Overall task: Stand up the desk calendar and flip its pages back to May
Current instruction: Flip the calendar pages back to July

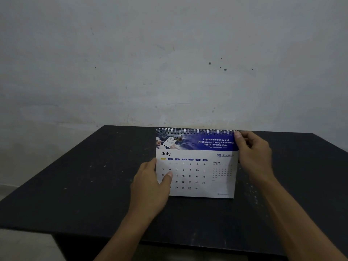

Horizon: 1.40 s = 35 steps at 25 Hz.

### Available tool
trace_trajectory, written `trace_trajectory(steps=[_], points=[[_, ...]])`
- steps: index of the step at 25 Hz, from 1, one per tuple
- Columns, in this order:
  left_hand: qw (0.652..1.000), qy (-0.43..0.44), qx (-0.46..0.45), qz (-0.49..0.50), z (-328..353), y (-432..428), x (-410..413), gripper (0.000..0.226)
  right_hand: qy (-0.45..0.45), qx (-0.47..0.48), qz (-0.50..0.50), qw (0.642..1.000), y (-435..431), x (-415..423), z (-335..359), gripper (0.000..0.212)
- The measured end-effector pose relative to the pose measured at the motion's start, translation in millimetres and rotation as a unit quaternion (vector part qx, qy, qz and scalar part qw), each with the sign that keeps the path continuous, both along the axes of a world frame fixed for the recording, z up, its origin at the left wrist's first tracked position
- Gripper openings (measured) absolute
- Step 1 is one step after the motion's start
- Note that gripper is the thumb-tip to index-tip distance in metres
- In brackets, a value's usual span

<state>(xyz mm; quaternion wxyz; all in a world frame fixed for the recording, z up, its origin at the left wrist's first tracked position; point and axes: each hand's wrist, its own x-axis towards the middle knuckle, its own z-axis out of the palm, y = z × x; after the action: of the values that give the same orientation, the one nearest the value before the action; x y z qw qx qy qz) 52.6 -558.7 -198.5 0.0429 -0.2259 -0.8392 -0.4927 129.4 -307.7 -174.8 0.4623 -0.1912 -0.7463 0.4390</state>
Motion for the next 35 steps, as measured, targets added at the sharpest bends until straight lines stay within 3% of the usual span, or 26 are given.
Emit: trace_trajectory(steps=[8,12,14,23,28,35], points=[[0.996,0.061,-0.024,0.055,-8,-4,4,0.052,0.003,-0.008,-0.002,1.0,-3,0,0,0.024],[0.995,0.053,0.062,0.065,-6,-6,1,0.018,0.002,-0.02,-0.001,1.0,-4,0,0,0.029],[0.992,0.034,0.106,0.058,-4,-8,-7,0.021,0.001,-0.029,0.004,1.0,-4,1,1,0.031],[0.984,0.001,0.175,-0.036,2,-25,-30,0.022,-0.001,-0.045,0.033,0.998,-5,8,4,0.033],[0.968,-0.038,0.228,-0.096,10,-31,-37,0.011,-0.007,-0.05,0.046,0.998,-1,10,6,0.006],[0.951,-0.049,0.266,-0.149,20,-30,-41,0.032,-0.013,-0.052,0.072,0.996,6,16,2,0.021]])
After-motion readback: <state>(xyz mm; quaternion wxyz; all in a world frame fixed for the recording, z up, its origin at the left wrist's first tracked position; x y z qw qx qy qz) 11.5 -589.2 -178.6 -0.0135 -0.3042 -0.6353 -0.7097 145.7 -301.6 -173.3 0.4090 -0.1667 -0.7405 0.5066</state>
